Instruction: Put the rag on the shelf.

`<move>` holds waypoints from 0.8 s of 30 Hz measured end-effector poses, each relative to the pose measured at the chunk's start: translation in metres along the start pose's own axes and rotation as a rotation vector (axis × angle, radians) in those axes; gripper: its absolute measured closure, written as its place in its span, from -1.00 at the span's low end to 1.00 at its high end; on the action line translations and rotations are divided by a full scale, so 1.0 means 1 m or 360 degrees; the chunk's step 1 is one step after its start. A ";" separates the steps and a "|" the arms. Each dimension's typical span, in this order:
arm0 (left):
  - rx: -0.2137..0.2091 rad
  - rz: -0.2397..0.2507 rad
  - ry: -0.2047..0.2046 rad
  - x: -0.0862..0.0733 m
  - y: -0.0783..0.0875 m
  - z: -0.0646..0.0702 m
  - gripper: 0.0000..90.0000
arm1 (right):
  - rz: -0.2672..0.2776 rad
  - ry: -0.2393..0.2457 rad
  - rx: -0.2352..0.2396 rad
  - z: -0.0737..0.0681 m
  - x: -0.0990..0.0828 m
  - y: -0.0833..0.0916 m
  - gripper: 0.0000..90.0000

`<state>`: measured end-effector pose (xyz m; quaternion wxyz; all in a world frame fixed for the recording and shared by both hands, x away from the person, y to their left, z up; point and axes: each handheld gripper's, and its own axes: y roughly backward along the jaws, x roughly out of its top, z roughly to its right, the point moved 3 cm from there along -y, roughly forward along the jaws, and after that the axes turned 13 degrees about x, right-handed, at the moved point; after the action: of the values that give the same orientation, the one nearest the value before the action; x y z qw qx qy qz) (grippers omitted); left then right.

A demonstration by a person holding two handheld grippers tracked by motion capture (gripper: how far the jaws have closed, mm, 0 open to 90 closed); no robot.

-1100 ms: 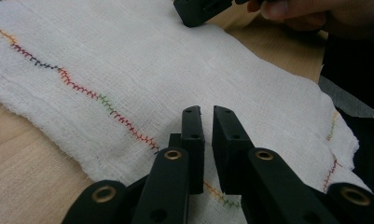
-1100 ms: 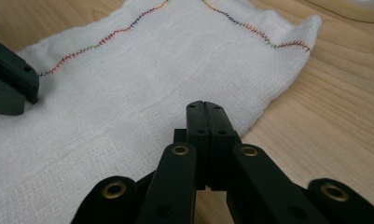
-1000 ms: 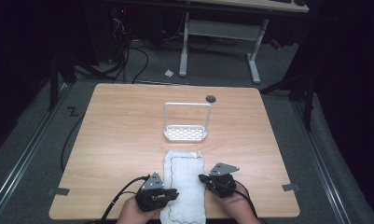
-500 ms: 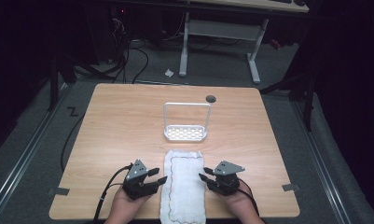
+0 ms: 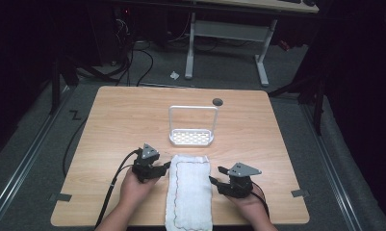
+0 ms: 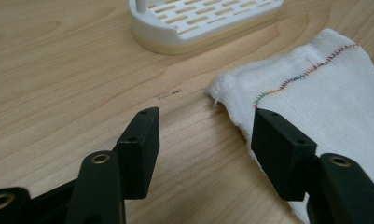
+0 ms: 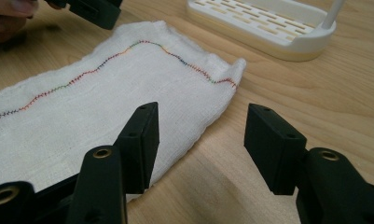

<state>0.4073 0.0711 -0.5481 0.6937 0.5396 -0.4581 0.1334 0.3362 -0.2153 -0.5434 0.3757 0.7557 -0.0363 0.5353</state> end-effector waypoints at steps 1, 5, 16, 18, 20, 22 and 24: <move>0.0000 0.0000 0.0000 0.000 0.000 0.000 -0.06 | 0.0005 0.0010 -0.0004 0.000 0.000 0.001 0.00; -0.0016 -0.0056 -0.0056 0.006 -0.013 0.007 -0.04 | -0.0003 0.0010 0.0002 0.001 0.000 -0.002 -0.02; -0.0121 -0.0056 -0.0051 0.016 -0.031 0.024 0.44 | -0.0028 0.0004 0.0018 0.001 -0.002 -0.005 -0.01; -0.0142 -0.0047 -0.0050 0.015 -0.031 0.025 0.57 | -0.0019 -0.0011 0.0020 0.002 -0.002 -0.004 -0.01; -0.0153 -0.0043 -0.0049 0.014 -0.031 0.025 0.63 | -0.0008 -0.0019 0.0021 0.002 -0.001 -0.004 -0.01; -0.0199 -0.0052 0.0011 0.013 -0.033 0.022 0.77 | 0.0004 -0.0042 0.0026 0.003 0.000 -0.003 -0.02; -0.0221 -0.0050 0.0044 0.013 -0.033 0.020 0.80 | -0.0002 -0.0051 0.0033 0.003 0.001 -0.003 -0.03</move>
<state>0.4270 0.0376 -0.5589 0.7378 0.4953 -0.4481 0.0978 0.3406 -0.2145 -0.5450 0.3675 0.7680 -0.0363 0.5232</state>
